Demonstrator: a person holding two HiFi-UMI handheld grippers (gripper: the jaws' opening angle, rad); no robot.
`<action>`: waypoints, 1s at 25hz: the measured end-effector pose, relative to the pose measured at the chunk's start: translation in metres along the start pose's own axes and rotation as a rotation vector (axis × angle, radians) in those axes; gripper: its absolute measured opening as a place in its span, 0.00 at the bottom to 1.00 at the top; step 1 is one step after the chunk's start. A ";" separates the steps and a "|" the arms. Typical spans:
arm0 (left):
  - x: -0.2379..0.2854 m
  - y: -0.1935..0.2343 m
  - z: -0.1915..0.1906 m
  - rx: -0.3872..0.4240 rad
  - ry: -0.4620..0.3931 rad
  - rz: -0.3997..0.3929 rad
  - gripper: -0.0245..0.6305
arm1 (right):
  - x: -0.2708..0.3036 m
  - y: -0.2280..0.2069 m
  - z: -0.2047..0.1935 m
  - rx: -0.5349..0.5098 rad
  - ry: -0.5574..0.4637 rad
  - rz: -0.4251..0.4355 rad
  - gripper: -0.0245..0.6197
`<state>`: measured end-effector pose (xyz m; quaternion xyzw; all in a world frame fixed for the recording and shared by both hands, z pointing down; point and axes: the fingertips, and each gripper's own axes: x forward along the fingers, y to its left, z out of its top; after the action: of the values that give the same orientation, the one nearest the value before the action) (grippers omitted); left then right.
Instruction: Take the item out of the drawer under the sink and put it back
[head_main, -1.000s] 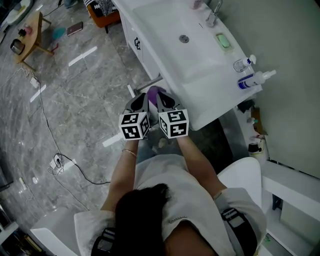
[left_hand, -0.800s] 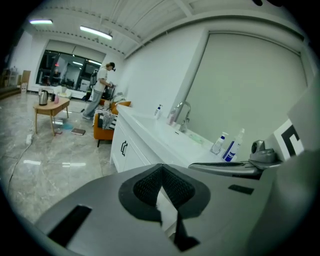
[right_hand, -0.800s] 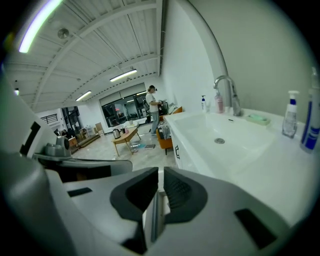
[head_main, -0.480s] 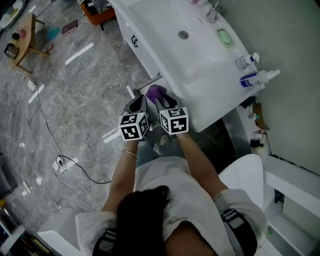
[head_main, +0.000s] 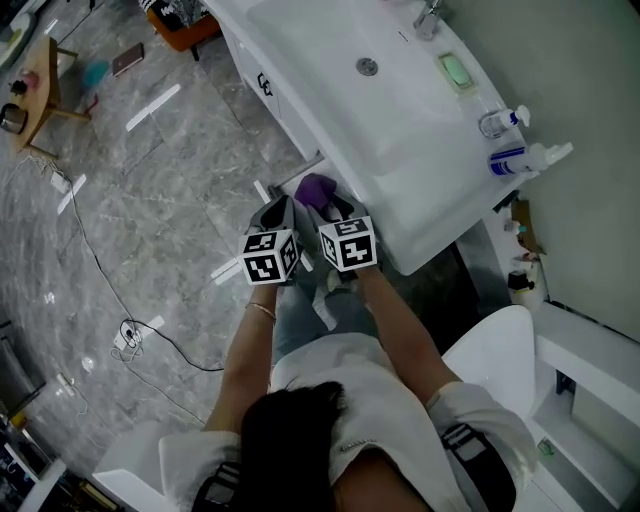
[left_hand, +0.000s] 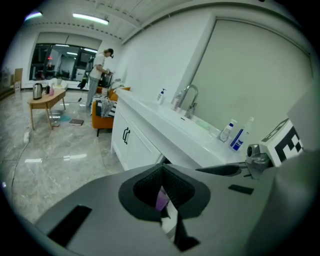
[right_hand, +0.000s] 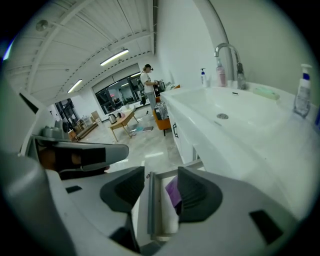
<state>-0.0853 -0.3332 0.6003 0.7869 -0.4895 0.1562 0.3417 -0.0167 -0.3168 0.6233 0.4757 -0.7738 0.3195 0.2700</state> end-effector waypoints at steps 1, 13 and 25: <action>0.004 0.002 -0.001 0.000 0.007 -0.004 0.04 | 0.005 0.000 -0.001 -0.002 0.006 -0.001 0.35; 0.054 0.029 -0.012 -0.001 0.044 -0.021 0.04 | 0.071 -0.017 -0.024 0.019 0.096 -0.041 0.40; 0.098 0.040 -0.016 0.009 0.033 -0.024 0.04 | 0.121 -0.050 -0.063 0.044 0.152 -0.087 0.43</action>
<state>-0.0725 -0.3993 0.6840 0.7917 -0.4736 0.1671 0.3478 -0.0126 -0.3552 0.7636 0.4889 -0.7226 0.3596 0.3310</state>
